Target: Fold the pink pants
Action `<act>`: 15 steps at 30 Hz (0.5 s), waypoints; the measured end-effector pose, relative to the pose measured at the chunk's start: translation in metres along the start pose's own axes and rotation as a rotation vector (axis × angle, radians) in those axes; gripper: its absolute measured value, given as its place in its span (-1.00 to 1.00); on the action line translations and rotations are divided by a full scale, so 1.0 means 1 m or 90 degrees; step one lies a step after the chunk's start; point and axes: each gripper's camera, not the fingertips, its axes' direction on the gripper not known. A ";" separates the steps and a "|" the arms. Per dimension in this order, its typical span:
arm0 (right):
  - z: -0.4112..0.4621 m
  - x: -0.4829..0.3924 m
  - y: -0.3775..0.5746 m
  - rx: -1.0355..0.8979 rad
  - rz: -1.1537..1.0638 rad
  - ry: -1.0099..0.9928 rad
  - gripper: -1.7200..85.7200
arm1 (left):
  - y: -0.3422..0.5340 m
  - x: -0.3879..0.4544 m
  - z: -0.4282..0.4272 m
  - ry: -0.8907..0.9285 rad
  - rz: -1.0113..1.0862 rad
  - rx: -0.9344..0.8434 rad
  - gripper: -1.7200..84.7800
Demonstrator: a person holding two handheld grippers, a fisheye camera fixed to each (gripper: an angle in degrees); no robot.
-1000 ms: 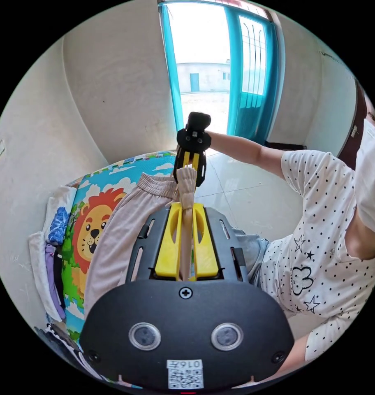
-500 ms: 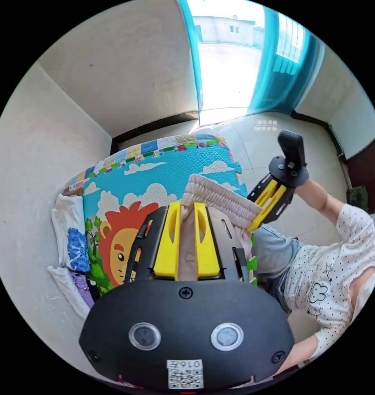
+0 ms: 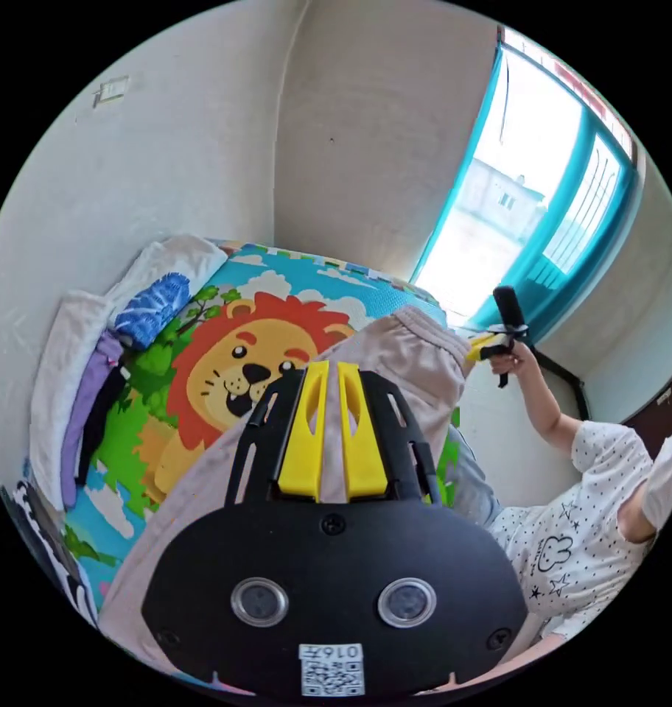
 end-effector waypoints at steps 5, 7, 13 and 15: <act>-0.034 -0.028 -0.003 0.078 -0.011 0.199 -0.62 | 0.156 -0.030 0.006 -0.083 -0.099 -0.079 -0.95; -0.025 -0.036 -0.018 0.073 0.001 0.184 -0.58 | 0.191 -0.040 0.013 -0.102 -0.142 -0.081 -0.94; 0.042 -0.049 -0.065 -0.040 0.029 0.266 -0.54 | 0.259 -0.069 0.059 -0.091 -0.223 -0.110 -0.96; 0.063 -0.058 -0.080 -0.089 0.021 0.315 -0.61 | 0.273 -0.068 0.066 -0.089 -0.229 -0.084 -0.96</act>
